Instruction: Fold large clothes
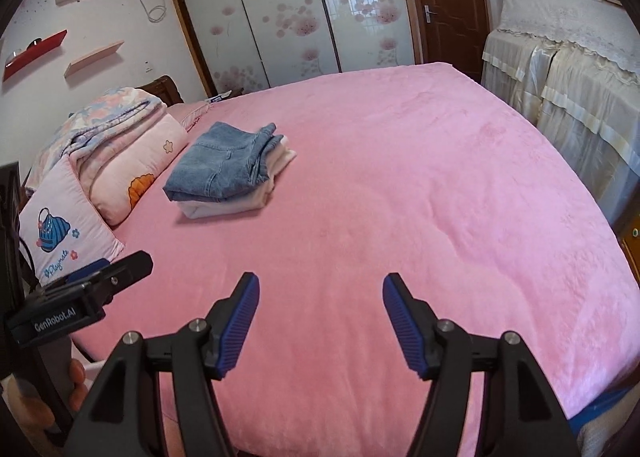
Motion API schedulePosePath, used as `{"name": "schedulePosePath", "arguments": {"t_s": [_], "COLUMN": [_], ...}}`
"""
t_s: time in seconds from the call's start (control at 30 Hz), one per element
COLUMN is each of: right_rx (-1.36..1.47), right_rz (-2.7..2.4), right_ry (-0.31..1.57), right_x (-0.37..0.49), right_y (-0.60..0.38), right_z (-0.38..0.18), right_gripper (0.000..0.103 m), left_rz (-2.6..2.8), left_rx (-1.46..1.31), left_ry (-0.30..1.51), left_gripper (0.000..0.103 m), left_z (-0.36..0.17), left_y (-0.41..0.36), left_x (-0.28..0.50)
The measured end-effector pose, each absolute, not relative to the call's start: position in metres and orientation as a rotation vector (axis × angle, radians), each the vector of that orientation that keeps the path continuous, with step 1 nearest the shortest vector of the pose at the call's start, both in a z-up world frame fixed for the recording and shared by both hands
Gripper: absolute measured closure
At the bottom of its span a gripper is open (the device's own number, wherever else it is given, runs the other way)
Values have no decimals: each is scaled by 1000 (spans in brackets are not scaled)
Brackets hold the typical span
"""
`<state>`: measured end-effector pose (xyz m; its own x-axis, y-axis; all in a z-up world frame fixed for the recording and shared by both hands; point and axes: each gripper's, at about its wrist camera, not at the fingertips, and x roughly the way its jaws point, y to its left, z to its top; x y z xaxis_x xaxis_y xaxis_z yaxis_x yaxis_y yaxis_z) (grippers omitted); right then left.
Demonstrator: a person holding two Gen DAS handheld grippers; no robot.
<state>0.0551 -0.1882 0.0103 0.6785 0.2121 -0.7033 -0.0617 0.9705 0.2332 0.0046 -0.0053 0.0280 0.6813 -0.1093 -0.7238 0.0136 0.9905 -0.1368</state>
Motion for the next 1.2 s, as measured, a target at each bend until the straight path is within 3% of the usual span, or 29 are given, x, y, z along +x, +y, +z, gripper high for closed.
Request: {"name": "schedulePosePath", "arguments": {"t_s": [1.2], "right_rx": [120], "right_rz": [121], "right_ry": [790], "right_x": [25], "right_y": [-176], "right_z": [-3], "right_gripper": [34], "left_rz": [8], "left_rx": [10], "left_ry": [836], "left_gripper": [2], "left_z": [16], "left_y": [-36], "left_x": [-29]}}
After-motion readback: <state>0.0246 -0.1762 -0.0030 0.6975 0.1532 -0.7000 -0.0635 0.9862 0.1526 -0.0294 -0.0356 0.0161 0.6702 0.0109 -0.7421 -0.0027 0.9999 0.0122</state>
